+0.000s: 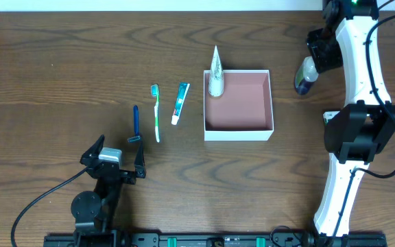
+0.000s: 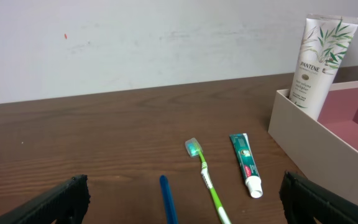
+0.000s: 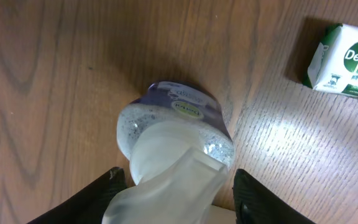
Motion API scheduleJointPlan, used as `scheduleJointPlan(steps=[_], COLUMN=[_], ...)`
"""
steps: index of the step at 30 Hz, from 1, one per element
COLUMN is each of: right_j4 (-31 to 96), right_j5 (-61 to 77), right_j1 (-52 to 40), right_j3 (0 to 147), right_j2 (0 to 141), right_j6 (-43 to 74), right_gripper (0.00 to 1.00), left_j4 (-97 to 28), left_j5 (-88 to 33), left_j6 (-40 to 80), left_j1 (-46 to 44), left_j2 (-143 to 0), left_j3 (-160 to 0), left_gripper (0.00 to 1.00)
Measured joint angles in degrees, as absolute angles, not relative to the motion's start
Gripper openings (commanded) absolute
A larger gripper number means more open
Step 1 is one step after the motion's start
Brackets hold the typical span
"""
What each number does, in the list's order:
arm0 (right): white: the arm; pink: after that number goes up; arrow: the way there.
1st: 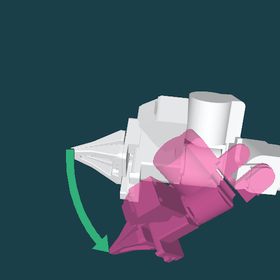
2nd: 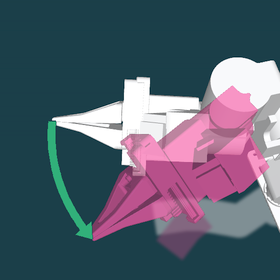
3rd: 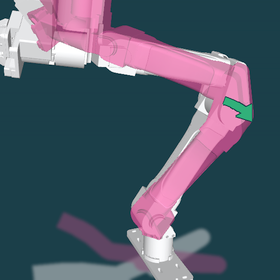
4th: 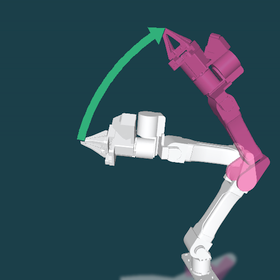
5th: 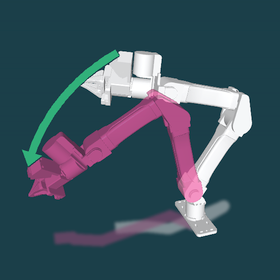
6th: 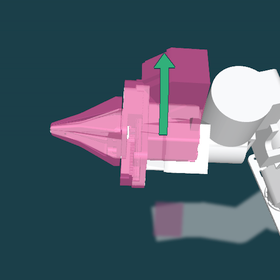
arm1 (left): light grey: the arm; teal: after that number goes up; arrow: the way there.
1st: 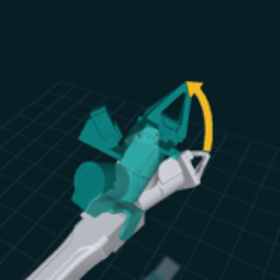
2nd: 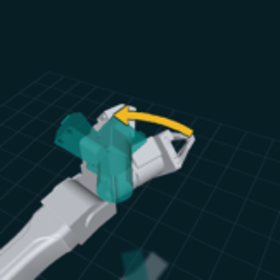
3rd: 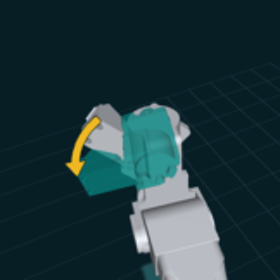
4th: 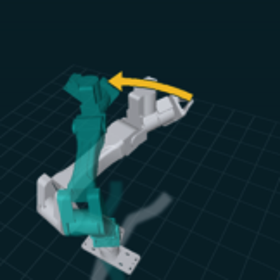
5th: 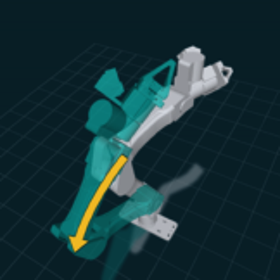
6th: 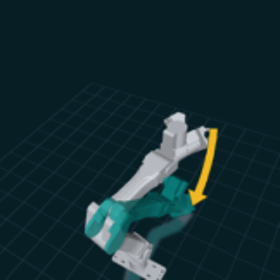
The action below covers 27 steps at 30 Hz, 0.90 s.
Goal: Pack container
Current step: 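Grasp the purple pump soap bottle with the right gripper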
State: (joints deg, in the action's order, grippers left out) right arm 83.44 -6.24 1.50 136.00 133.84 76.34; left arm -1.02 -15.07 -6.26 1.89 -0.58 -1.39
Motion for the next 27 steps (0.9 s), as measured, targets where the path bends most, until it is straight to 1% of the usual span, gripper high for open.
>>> scheduleJointPlan(steps=[1, 3, 4, 12, 13, 15, 16, 23, 27], right_j4=[83.44, 83.48, 83.44, 83.50, 83.59, 83.77, 83.92, 84.97, 85.32], right_j5=[-6.28, -6.26, -6.31, -6.28, -6.28, -6.26, -6.26, -6.46, -6.46], right_j1=[1.50, 1.50, 1.50, 1.50, 1.50, 1.50, 1.50, 1.69, 2.07], right_j3=[136.00, 136.00, 136.00, 136.00, 136.00, 136.00, 136.00, 136.00, 136.00], right_j2=[133.84, 133.84, 133.84, 133.84, 133.86, 133.86, 133.86, 133.88, 133.88], right_j6=[76.27, 76.29, 76.27, 76.31, 76.36, 76.05, 75.70, 74.96, 72.55], right_gripper=[0.47, 0.40, 0.39, 0.35, 0.33, 0.23, 0.20, 0.20, 0.20], left_j4=[-1.02, -0.99, -0.99, -1.02, -0.99, -1.02, -0.99, -1.02, -1.02], left_j5=[-15.07, -15.07, -15.07, -15.07, -15.07, -15.07, -15.07, -15.07, -15.07], left_j6=[-6.26, -6.26, -6.26, -6.26, -6.26, -6.26, -6.26, -6.26, -6.26], left_j1=[1.89, 1.89, 1.89, 1.89, 1.89, 1.89, 1.89, 1.89, 1.89], left_j2=[-0.58, -0.58, -0.58, -0.58, -0.60, -0.58, -0.60, -0.60, -0.58], left_j3=[-1.39, -1.39, -1.39, -1.39, -1.39, -1.39, -1.39, -1.39, -1.39], left_gripper=[0.98, 0.98, 0.98, 0.98, 0.98, 0.98, 0.98, 0.98, 0.98])
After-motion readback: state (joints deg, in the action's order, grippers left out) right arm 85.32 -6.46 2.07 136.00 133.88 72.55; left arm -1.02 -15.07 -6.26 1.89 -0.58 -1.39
